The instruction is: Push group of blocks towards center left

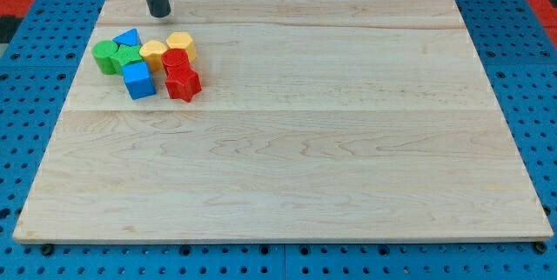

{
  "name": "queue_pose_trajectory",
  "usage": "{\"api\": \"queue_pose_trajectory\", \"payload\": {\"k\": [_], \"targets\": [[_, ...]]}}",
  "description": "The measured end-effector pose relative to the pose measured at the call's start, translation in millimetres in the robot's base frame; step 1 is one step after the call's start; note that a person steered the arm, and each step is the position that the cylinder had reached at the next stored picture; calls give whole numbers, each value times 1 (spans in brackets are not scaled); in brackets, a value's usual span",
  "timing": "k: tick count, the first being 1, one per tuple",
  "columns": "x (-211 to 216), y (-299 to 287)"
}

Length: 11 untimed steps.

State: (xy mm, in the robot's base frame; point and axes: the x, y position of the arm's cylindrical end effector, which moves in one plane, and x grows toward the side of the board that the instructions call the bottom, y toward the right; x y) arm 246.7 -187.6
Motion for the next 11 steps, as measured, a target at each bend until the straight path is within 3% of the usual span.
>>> {"api": "queue_pose_trajectory", "payload": {"k": [2,4,9,11], "targets": [[36,-48],[39,-9],[106,-30],[106,-38]]}}
